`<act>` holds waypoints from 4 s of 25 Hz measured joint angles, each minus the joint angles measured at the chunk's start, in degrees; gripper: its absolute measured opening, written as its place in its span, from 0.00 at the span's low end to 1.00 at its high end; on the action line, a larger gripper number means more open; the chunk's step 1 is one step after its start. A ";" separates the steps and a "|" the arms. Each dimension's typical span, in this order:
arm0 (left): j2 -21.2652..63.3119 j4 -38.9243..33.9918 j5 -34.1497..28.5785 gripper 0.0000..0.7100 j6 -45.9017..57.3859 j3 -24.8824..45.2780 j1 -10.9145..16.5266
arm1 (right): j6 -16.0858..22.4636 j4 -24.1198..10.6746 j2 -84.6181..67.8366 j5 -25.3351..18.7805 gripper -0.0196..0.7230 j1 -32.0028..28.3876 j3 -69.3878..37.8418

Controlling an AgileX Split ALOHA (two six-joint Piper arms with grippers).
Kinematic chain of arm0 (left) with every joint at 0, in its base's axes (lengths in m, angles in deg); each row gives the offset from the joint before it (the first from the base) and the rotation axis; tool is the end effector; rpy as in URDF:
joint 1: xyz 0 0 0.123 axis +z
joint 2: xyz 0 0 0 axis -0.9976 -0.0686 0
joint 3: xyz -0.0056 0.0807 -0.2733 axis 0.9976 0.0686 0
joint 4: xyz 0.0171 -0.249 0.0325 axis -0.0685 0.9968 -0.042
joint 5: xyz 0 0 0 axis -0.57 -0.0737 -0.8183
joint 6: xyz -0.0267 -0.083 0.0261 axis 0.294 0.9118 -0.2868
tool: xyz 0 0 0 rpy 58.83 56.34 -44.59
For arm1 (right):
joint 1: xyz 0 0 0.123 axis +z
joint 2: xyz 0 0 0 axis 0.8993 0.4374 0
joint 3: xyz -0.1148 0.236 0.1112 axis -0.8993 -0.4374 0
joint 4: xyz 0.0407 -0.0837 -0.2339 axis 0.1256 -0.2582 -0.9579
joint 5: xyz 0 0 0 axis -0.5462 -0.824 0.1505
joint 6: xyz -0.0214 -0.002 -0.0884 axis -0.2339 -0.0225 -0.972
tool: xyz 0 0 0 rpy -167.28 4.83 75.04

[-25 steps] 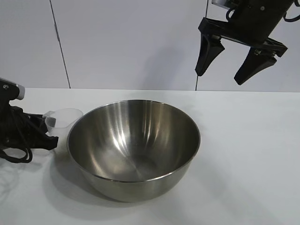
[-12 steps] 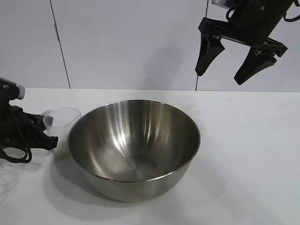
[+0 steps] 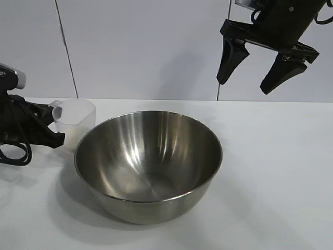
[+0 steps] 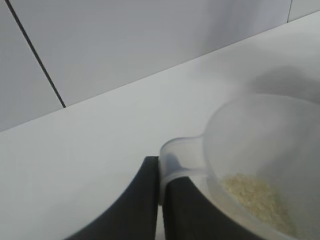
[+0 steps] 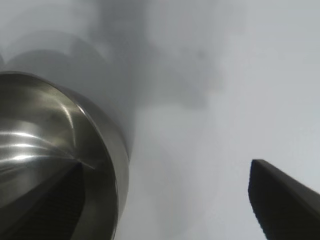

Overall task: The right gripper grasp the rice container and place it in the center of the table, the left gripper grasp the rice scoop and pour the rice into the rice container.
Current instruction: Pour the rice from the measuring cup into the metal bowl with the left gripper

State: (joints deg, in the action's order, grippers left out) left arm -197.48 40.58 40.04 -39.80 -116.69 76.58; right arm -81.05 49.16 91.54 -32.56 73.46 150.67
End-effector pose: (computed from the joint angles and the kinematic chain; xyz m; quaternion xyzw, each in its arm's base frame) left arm 0.3098 -0.0728 0.0978 0.2463 0.7425 -0.0500 0.6210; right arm 0.3871 0.0875 0.2593 -0.1037 0.9719 0.1393 0.1588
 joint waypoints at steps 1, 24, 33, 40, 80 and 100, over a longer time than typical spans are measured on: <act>0.16 0.00 0.00 0.01 0.00 0.00 0.00 | 0.00 0.00 0.00 0.00 0.85 0.00 0.00; 12.24 -8.12 -10.26 0.01 -0.06 -3.29 0.00 | 0.00 0.00 0.00 0.00 0.85 0.00 0.00; 15.87 -12.70 -17.99 0.01 -1.19 -7.26 -1.97 | 0.00 0.00 0.00 0.22 0.85 0.00 0.00; 16.30 -12.88 -20.65 0.01 -4.38 -7.67 -5.19 | 0.00 0.00 0.00 0.22 0.85 0.00 0.00; 16.30 -18.77 -28.60 0.01 -31.75 -13.50 -13.73 | 0.00 0.00 0.00 0.44 0.85 0.00 0.00; 16.30 -18.72 -29.17 0.01 -50.77 -13.51 -16.48 | 0.00 0.00 0.00 0.44 0.85 0.00 0.00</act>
State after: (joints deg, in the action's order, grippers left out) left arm -181.17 21.86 10.87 -90.57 -130.21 60.09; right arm -81.05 49.16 91.54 -32.12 73.46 150.67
